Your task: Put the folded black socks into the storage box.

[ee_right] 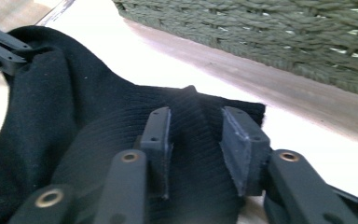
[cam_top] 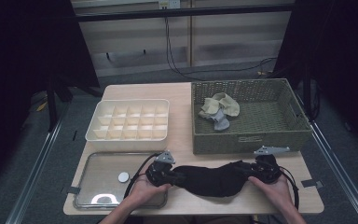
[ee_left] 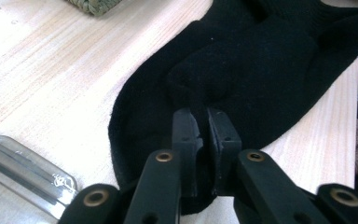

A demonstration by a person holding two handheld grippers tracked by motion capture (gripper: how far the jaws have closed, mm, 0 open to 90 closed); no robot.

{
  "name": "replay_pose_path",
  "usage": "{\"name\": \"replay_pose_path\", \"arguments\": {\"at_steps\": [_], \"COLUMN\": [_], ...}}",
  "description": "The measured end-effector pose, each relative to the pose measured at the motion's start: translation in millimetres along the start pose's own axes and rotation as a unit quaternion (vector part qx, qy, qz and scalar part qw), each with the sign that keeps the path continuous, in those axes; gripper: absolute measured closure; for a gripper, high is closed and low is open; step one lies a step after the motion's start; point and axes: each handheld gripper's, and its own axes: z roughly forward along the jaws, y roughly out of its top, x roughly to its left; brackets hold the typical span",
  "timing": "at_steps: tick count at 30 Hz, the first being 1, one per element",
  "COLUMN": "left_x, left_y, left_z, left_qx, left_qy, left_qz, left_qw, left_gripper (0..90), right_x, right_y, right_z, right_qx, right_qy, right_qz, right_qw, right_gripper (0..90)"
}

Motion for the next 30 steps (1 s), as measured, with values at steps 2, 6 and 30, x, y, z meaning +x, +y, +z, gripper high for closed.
{"name": "replay_pose_path", "arguments": {"at_steps": [2, 6, 30], "left_x": [-0.6, -1.4, 8.8], "left_y": [0.1, 0.3, 2.8], "left_z": [-1.9, -8.5, -56.4], "left_qx": [-0.005, -0.017, -0.095], "left_qy": [-0.003, -0.009, 0.01], "left_qz": [0.004, -0.002, -0.015], "left_qw": [1.0, 0.9998, 0.9953], "left_gripper": [84.3, 84.5, 84.3], "right_x": [0.2, 0.1, -5.9], "right_y": [-0.6, -1.8, 6.5], "right_z": [0.2, -0.3, -43.7], "right_qx": [-0.001, 0.0, -0.099], "right_qy": [-0.006, -0.007, 0.0], "right_qz": [-0.003, 0.003, 0.036], "right_qw": [1.0, 1.0, 0.9945], "right_gripper": [69.5, 76.2, 88.0]}}
